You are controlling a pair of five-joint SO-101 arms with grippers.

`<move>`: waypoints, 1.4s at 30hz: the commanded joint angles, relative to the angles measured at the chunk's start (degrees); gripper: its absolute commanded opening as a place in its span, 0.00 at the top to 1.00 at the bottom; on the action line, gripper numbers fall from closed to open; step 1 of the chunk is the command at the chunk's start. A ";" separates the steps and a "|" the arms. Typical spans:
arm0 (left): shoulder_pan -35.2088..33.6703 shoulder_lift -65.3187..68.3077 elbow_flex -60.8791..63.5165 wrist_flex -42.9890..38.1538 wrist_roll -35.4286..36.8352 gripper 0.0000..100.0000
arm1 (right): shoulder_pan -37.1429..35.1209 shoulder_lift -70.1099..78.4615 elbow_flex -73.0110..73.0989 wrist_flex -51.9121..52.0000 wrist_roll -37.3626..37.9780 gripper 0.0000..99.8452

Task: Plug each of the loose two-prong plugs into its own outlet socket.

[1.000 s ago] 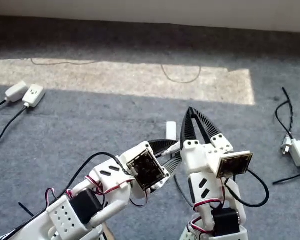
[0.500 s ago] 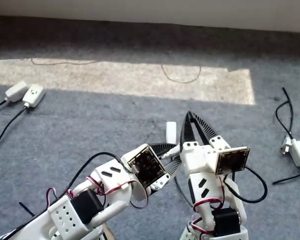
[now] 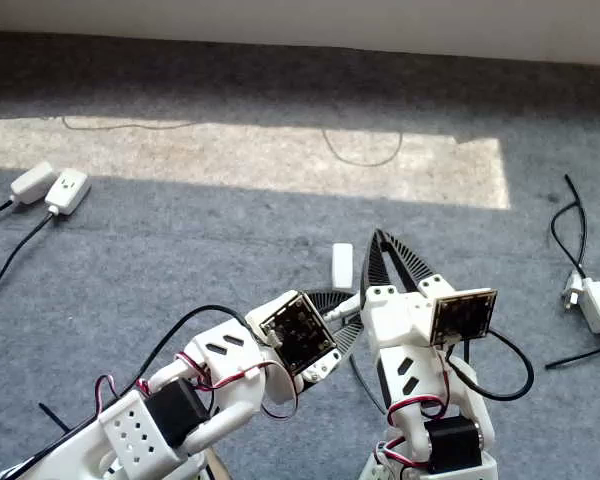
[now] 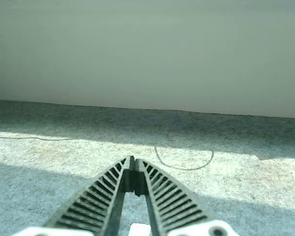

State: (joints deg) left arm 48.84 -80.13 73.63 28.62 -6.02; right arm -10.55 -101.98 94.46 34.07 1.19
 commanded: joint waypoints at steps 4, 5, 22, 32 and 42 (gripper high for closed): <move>-4.09 -6.55 -14.81 -1.58 0.35 0.99 | 5.58 1.89 8.57 6.55 3.43 0.99; -4.00 -6.55 -14.73 -1.49 0.35 0.99 | 5.93 1.89 8.57 6.81 3.52 0.99; -0.13 -6.02 1.89 -8.26 0.44 0.99 | 5.76 15.16 -26.24 11.47 0.88 0.99; -0.22 -5.93 6.02 -9.58 0.35 0.99 | 10.15 49.98 -65.36 24.04 -0.70 0.99; -0.31 -5.93 6.29 -11.87 0.35 0.99 | -6.99 48.48 -59.21 30.11 2.11 0.99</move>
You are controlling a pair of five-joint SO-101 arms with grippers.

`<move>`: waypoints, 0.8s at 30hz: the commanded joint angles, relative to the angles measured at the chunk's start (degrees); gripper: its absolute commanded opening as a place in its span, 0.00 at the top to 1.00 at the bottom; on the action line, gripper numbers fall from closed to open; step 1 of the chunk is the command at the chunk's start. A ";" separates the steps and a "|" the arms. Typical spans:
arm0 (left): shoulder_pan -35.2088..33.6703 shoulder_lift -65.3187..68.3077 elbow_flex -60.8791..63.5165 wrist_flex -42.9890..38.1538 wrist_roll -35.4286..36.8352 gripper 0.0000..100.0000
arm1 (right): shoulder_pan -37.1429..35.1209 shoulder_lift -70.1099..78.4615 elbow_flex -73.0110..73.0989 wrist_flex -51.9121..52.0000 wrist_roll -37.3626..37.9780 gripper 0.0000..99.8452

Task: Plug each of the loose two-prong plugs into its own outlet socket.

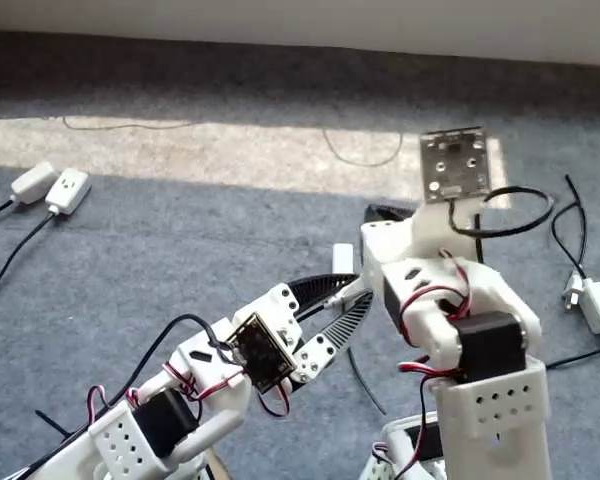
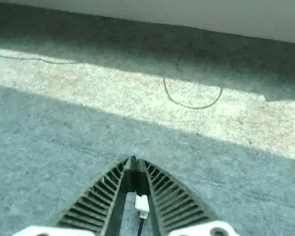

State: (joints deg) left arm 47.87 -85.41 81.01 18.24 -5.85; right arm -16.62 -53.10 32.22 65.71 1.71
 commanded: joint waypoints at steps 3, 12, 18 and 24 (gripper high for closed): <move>0.66 -0.66 -1.10 -1.58 -0.18 0.99 | -0.84 -0.57 7.69 -1.89 1.93 0.99; 0.66 -0.75 -3.82 -1.41 -1.85 0.99 | -0.75 -16.75 25.63 -8.31 2.02 0.99; 0.04 -0.75 -7.87 -1.23 1.49 0.99 | 2.59 -24.75 51.65 -24.31 8.62 0.99; -2.33 -0.75 -10.33 1.05 3.16 0.99 | 6.90 -23.96 54.73 -28.18 9.67 0.99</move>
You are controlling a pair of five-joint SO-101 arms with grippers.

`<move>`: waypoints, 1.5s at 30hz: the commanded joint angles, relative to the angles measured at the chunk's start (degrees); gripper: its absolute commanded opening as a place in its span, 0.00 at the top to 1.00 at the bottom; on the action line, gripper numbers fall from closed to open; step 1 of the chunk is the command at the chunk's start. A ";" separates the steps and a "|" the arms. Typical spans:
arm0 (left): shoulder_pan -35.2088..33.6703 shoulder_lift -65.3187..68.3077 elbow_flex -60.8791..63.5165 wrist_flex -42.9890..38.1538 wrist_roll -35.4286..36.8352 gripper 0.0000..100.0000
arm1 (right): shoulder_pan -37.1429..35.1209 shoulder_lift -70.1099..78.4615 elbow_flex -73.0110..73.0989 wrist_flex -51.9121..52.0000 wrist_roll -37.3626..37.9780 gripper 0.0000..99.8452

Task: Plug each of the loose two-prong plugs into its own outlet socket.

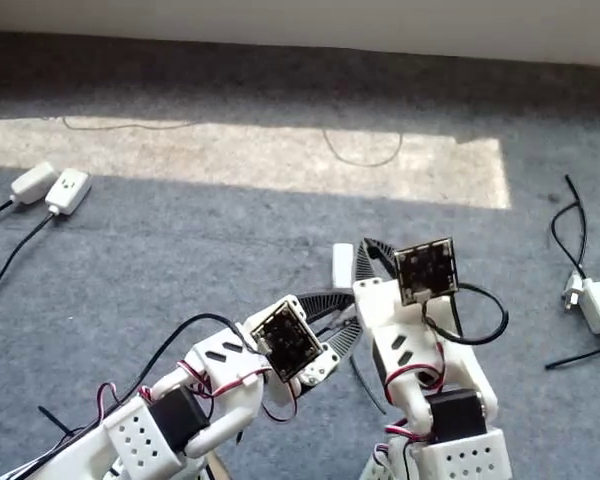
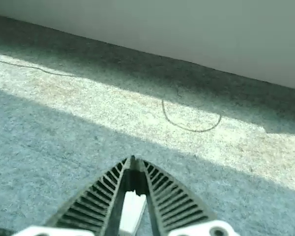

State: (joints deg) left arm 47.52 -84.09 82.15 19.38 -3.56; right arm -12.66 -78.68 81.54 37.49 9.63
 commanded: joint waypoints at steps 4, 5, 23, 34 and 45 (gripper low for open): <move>-1.10 -2.07 -10.59 0.88 0.88 0.99 | 3.03 1.80 1.27 0.31 1.76 0.99; -1.10 -2.07 -10.24 0.79 0.88 0.99 | 3.12 1.80 0.31 0.40 1.76 0.99; -1.36 -1.98 -6.02 0.70 0.79 0.99 | 6.46 16.04 -51.56 21.49 1.76 0.99; -10.86 27.21 -19.12 0.79 -3.96 0.99 | 22.64 38.46 -53.49 27.03 -6.07 0.99; -34.77 57.01 -41.01 5.80 -3.78 0.99 | 4.88 39.78 -25.54 7.60 -6.42 0.99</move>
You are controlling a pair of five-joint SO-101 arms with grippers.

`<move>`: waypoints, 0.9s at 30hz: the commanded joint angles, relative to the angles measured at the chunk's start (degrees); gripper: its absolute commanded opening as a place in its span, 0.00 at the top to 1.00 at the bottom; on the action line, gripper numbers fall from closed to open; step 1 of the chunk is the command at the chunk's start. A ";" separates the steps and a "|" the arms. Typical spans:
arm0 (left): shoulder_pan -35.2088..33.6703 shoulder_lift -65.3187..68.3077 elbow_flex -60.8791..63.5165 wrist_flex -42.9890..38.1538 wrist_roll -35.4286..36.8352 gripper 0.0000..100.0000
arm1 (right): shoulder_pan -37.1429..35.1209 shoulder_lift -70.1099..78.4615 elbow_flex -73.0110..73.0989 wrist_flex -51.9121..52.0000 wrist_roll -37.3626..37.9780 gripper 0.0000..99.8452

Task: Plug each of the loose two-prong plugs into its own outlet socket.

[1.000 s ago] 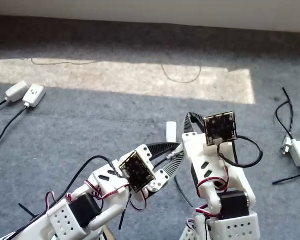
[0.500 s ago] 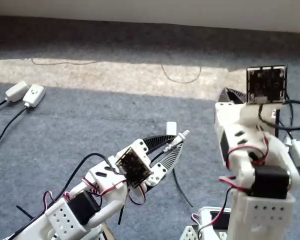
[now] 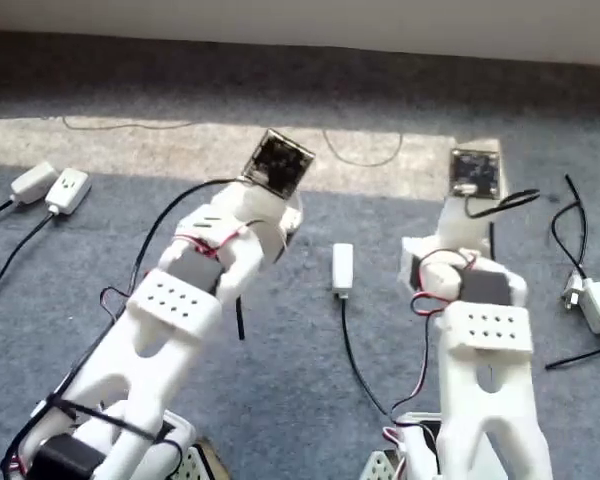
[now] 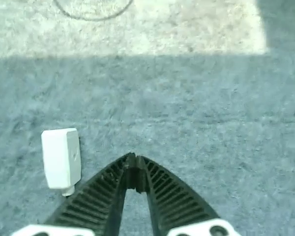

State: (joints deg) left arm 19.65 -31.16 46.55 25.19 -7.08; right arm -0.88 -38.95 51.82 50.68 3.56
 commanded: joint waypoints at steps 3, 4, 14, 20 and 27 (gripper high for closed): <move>-10.51 5.14 -5.23 -2.20 -0.26 0.99 | -13.32 0.57 7.52 -8.92 -0.26 0.99; -11.38 5.23 -5.14 -2.55 -0.26 0.99 | -15.08 0.66 7.87 -10.33 -0.35 0.97; -12.79 7.34 -5.14 -2.99 -0.26 0.99 | -22.73 0.75 12.53 -21.93 -0.79 0.86; -12.70 9.36 -5.14 -4.57 -0.26 0.99 | -25.01 4.18 12.26 -22.55 -0.79 0.86; -12.70 9.71 -5.32 -4.57 -0.26 0.99 | -19.74 21.85 8.04 -28.88 -0.35 0.86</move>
State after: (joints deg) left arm 7.34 -21.14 44.18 21.76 -7.08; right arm -23.82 -23.65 63.34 23.16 3.56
